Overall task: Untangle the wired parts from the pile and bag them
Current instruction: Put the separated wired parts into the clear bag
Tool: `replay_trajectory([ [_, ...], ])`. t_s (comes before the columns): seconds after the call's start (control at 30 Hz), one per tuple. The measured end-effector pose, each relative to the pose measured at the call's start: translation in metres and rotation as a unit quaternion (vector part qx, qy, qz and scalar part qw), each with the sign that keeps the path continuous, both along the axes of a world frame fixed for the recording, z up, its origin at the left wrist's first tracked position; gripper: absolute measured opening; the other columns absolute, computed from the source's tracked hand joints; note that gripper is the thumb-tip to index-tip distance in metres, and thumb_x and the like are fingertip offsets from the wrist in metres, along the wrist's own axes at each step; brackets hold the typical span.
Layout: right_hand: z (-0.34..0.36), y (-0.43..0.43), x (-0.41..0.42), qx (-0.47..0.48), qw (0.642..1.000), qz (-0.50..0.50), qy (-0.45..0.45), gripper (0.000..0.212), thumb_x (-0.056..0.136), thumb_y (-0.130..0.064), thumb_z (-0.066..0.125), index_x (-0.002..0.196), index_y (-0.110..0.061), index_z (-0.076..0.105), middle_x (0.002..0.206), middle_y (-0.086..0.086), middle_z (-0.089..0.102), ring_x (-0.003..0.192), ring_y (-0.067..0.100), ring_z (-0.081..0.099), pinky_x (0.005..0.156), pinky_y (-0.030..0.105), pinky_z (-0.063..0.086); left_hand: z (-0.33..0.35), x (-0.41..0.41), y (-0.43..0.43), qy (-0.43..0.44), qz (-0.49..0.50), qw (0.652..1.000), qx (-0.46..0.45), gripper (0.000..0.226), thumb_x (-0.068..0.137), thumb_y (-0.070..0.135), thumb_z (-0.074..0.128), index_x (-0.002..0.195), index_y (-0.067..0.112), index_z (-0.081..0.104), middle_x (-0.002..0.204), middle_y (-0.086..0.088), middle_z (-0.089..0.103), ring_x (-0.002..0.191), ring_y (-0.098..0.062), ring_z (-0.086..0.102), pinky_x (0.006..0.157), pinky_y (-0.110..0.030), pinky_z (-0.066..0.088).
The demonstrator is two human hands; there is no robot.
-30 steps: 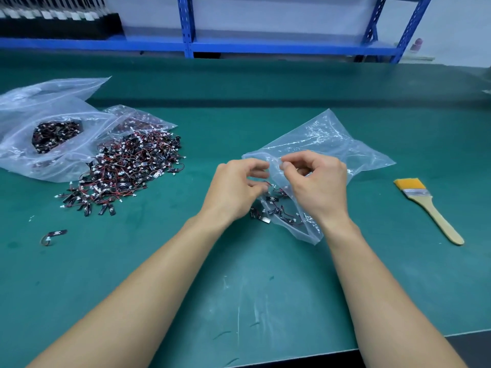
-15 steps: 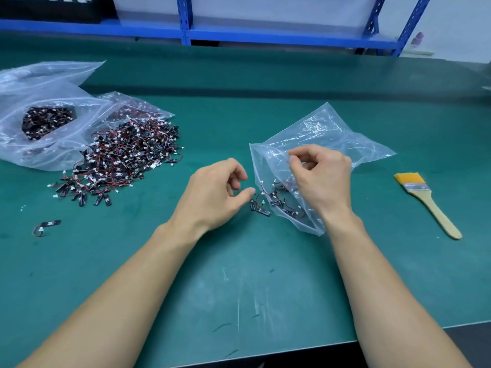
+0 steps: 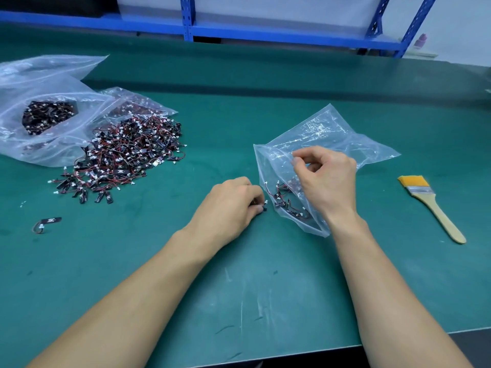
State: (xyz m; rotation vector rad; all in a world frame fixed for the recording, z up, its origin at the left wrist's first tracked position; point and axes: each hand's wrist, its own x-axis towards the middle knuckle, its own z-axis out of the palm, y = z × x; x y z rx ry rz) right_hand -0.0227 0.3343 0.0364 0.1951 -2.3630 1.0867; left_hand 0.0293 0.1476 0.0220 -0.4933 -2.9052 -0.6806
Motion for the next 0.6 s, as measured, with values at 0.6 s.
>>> replay_trajectory([
  [0.6,0.005,-0.004,0.005,0.004,0.999,0.031,0.027,0.012,0.084,-0.014,0.070,0.088,-0.021,0.079,0.068,-0.011,0.070,0.058,-0.001,0.057,0.065,0.010,0.046,-0.002,-0.005,0.022,0.144,-0.122,0.977,0.100,0.071,0.073,-0.020,0.051,0.134,0.014,0.061,0.138,0.003,0.060,0.120,-0.019,0.059,0.095,-0.038,0.053],
])
